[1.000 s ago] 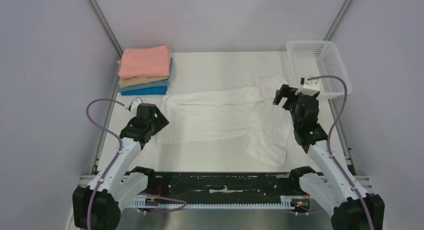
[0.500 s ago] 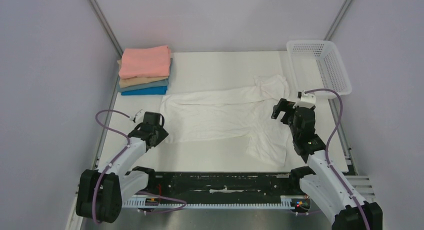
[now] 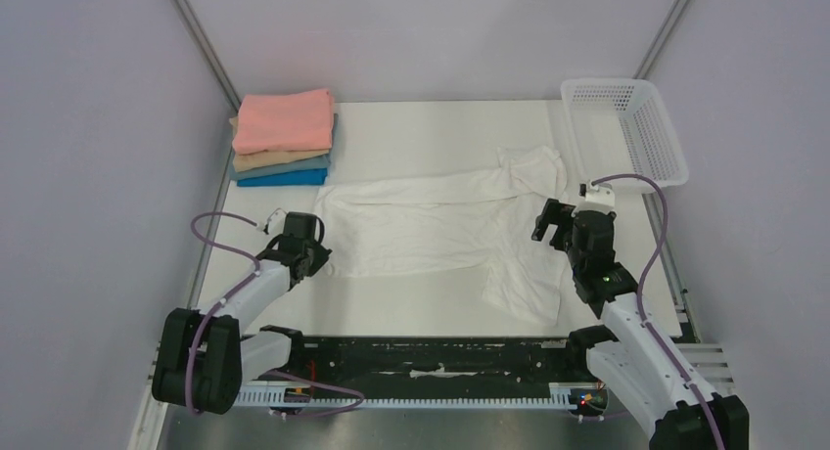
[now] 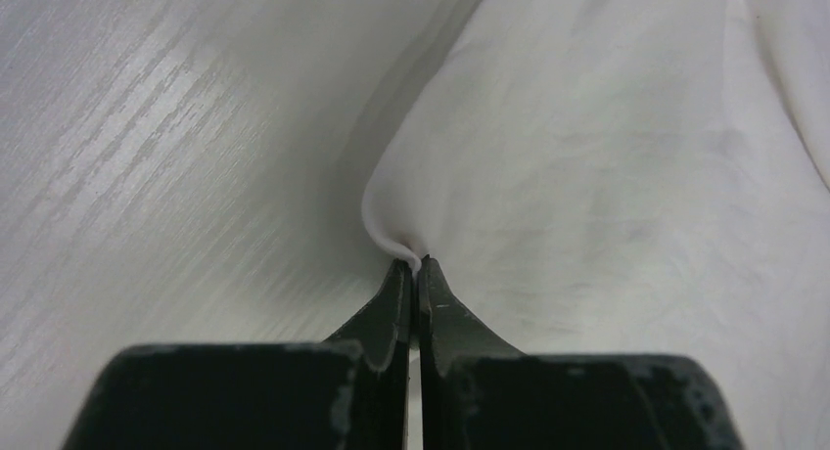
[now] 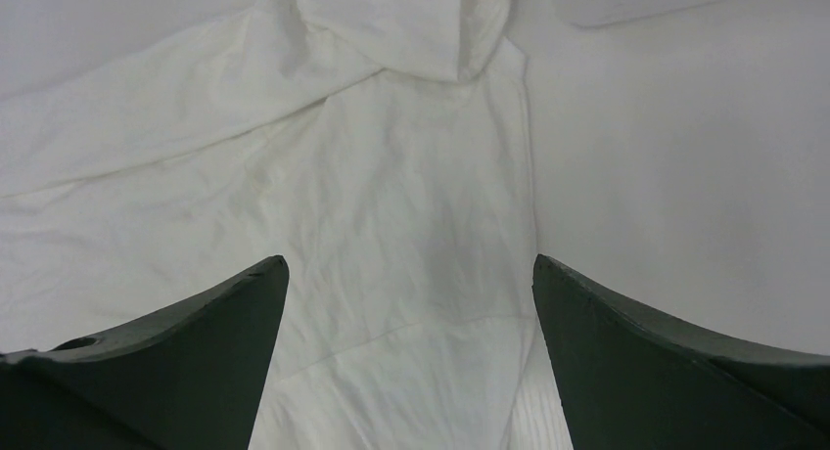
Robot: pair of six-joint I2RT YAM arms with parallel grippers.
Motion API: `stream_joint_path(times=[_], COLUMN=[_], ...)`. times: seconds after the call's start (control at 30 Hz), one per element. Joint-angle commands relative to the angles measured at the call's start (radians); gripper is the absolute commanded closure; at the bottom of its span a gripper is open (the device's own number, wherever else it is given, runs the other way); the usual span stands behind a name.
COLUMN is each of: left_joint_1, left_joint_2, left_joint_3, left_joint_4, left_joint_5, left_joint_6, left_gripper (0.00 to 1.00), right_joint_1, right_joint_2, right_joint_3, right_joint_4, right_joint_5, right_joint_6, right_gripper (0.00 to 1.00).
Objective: Fold and stack the t-shirts
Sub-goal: Flatten out the tshirt
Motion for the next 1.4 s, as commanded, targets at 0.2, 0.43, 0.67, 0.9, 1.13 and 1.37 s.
stream_joint_path(times=[0.2, 0.43, 0.67, 0.9, 1.13, 1.37], left_joint_1=[0.000, 0.000, 0.000, 0.000, 0.000, 0.000], left_joint_2=[-0.182, -0.195, -0.193, -0.190, -0.193, -0.222], left_joint_3=[-0.037, -0.036, -0.043, -0.051, -0.044, -0.038], left_joint_4=[-0.057, -0.070, -0.061, -0.062, -0.074, -0.065], left_joint_5=[0.006, 0.010, 0.000, -0.019, -0.023, 0.008], left_joint_6=[-0.008, 0.005, 0.011, 0.016, 0.014, 0.026], left_gripper=[0.98, 0.98, 0.98, 0.98, 0.98, 0.98], right_joint_1=[0.193, 0.278, 0.278, 0.278, 0.313, 0.327], right_joint_2=[0.098, 0.055, 0.015, 0.070, 0.111, 0.072], right_joint_3=[0.096, 0.081, -0.001, -0.078, -0.072, -0.008], right_joint_4=[-0.454, -0.772, -0.798, -0.721, -0.699, -0.630], right_joint_5=[0.002, -0.021, -0.151, -0.177, -0.159, -0.014], right_joint_6=[0.040, 0.138, 0.229, 0.254, 0.307, 0.311], right_gripper=[0.03, 0.07, 0.18, 0.27, 0.56, 0.99])
